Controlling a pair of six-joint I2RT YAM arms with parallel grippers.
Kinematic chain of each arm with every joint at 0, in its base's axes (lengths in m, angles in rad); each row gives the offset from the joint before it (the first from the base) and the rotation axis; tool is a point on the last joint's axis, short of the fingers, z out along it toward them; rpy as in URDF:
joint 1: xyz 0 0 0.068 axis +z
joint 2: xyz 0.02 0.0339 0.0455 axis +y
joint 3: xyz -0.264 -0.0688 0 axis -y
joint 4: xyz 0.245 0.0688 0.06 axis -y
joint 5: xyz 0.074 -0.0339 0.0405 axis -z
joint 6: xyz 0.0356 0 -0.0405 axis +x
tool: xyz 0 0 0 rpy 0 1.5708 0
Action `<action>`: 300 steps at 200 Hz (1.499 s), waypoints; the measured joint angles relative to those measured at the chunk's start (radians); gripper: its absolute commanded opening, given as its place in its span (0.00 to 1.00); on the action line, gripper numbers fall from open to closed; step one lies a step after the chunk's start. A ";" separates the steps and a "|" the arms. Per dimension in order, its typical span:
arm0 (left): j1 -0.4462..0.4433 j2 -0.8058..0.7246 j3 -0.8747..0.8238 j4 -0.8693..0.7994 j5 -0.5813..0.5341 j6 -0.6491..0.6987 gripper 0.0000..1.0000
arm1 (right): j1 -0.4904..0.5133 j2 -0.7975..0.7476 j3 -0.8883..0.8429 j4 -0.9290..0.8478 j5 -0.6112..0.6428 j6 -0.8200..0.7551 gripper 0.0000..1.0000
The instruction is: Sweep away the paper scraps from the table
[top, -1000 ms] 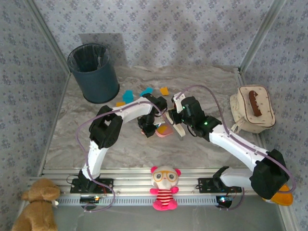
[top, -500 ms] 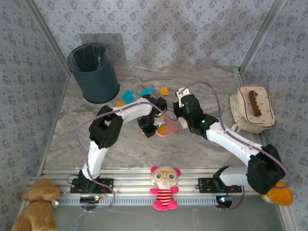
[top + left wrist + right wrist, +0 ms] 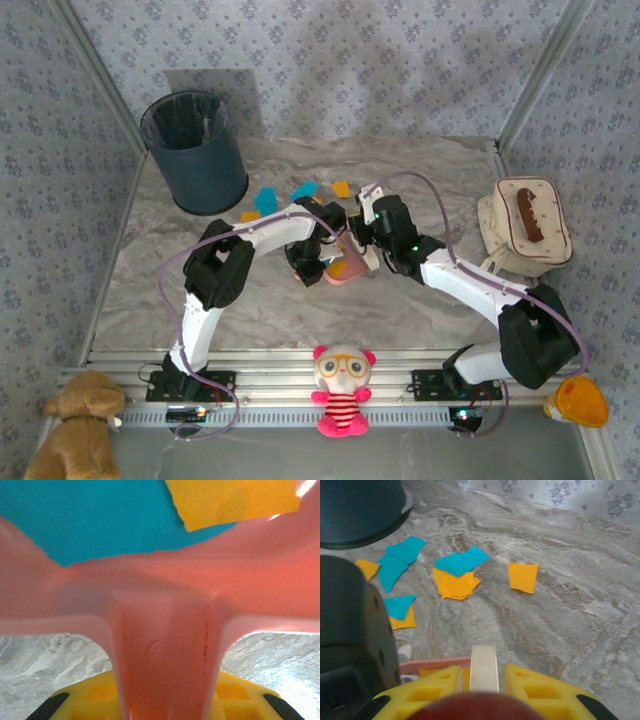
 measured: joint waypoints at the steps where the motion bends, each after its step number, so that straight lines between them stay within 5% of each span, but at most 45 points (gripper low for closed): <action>1: 0.000 0.000 0.000 0.000 0.000 0.000 0.00 | 0.000 0.000 -0.001 0.000 -0.002 0.000 0.00; 63: 0.000 -0.006 -0.008 0.013 -0.001 0.000 0.00 | -0.011 -0.072 -0.041 0.016 -0.051 0.000 0.00; 177: 0.036 -0.182 -0.095 0.096 -0.020 -0.029 0.00 | -0.083 -0.284 -0.137 -0.060 0.253 0.062 0.00; 300: 0.151 -0.398 -0.119 0.123 0.069 -0.115 0.00 | -0.167 -0.327 -0.171 -0.130 0.255 0.114 0.00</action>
